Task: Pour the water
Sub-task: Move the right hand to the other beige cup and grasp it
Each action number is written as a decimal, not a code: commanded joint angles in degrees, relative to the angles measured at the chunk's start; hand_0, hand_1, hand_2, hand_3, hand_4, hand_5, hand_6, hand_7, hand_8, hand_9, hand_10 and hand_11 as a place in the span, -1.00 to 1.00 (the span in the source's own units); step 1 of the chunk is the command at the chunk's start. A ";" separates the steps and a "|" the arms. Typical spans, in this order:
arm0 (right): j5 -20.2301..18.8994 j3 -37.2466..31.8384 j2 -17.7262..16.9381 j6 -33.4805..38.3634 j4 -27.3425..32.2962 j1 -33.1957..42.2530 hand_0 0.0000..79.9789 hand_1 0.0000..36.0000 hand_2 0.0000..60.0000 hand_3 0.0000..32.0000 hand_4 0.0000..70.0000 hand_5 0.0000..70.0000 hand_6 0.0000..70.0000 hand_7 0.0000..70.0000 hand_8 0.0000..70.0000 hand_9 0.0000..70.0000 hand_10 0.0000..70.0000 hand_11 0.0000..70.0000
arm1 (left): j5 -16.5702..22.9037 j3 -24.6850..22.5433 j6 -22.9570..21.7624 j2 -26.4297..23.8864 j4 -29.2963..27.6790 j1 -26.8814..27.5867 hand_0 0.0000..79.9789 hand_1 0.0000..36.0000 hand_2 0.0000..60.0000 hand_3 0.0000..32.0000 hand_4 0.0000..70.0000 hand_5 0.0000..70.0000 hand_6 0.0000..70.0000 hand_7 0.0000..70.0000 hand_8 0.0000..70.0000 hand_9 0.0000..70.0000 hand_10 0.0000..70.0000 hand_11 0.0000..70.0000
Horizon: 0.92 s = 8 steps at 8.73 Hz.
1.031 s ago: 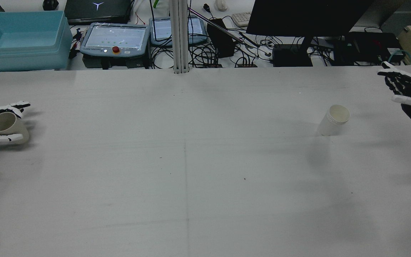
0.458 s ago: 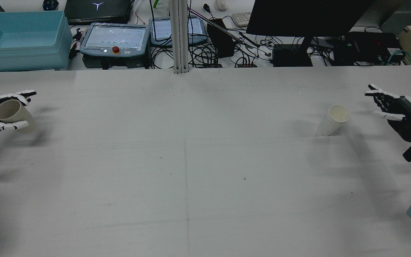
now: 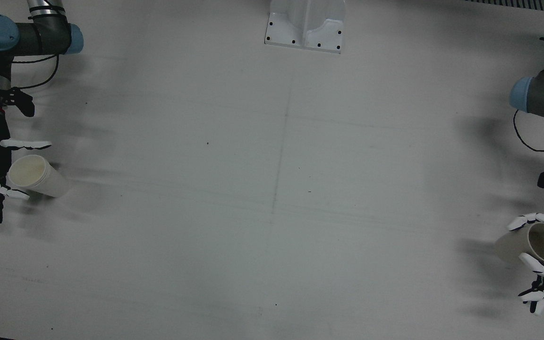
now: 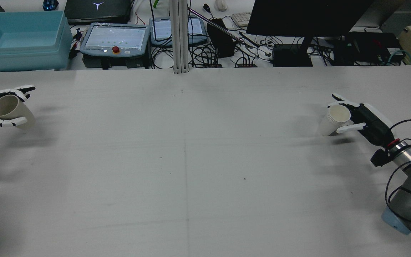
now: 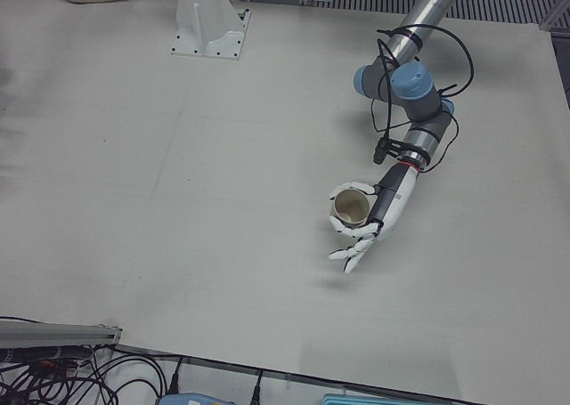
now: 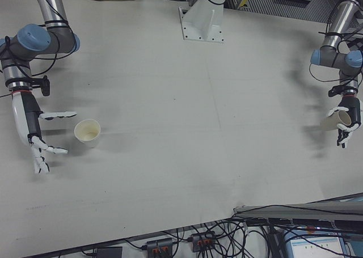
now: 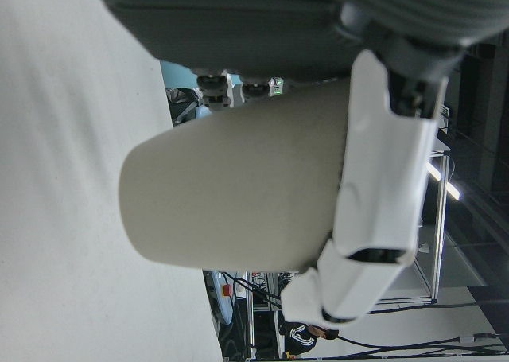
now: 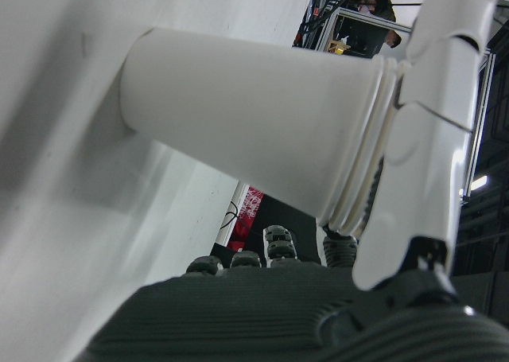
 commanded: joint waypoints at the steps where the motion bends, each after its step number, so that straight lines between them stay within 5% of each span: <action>1: 0.39 5.84 0.05 -4.65 -5.28 -2.91 0.40 0.14 -0.81 -1.00 -0.59 -0.33 -0.81 -0.71 -0.99 -0.98 -1.00 -1.00 | -0.09 0.32 -0.25 1.03 -1.30 -0.04 0.77 1.00 1.00 -1.00 1.00 1.00 -0.45 -0.47 -0.78 -0.82 -0.84 -0.70; 3: 1.52 8.48 -0.12 -4.92 -9.34 -2.56 0.56 0.57 -0.35 -1.00 -0.45 -0.09 -0.65 -0.39 -0.92 -0.86 -1.00 -0.98 | -0.09 0.76 -0.16 1.03 -1.48 0.05 0.76 1.00 1.00 -1.00 1.00 1.00 -0.45 -0.47 -0.77 -0.82 -0.84 -0.70; 4: 3.18 9.45 -0.38 -4.83 -10.84 -2.56 0.97 0.95 -0.02 -1.00 -0.56 0.41 -0.33 0.13 -0.55 -0.34 -0.69 -0.46 | -0.09 0.76 -0.16 1.03 -1.48 0.05 0.75 1.00 1.00 -1.00 1.00 1.00 -0.45 -0.48 -0.77 -0.82 -0.84 -0.70; 5: 3.46 10.07 -0.56 -4.75 -11.11 -2.47 1.00 1.00 0.38 -1.00 -0.57 0.78 0.05 0.60 -0.06 0.29 -0.15 0.32 | 0.00 0.68 -0.16 1.03 -1.39 0.05 0.74 1.00 1.00 -1.00 1.00 1.00 -0.45 -0.48 -0.77 -0.82 -0.84 -0.70; 6: 3.64 11.03 -0.56 -4.14 -11.11 -2.30 1.00 1.00 0.74 -1.00 -0.51 0.91 0.29 0.88 0.27 0.70 0.21 0.79 | 0.09 -0.02 -0.25 1.03 -1.04 0.05 0.74 1.00 1.00 -1.00 1.00 1.00 -0.44 -0.48 -0.77 -0.82 -0.84 -0.70; 7: 3.55 14.70 -0.82 -2.48 -11.38 -2.04 1.00 1.00 0.94 -1.00 -0.53 0.91 0.34 0.94 0.37 0.84 0.34 0.99 | 0.26 -1.59 -0.33 0.94 0.26 -0.04 0.76 1.00 1.00 -1.00 1.00 1.00 -0.44 -0.48 -0.77 -0.82 -0.84 -0.70; 8: 3.55 17.78 -0.48 2.33 -13.03 -1.25 1.00 1.00 0.98 -1.00 -0.49 0.86 0.32 0.89 0.33 0.79 0.32 0.95 | 0.70 -6.13 -0.16 0.86 5.50 0.05 0.86 1.00 1.00 -1.00 1.00 1.00 -0.43 -0.47 -0.77 -0.81 -0.84 -0.70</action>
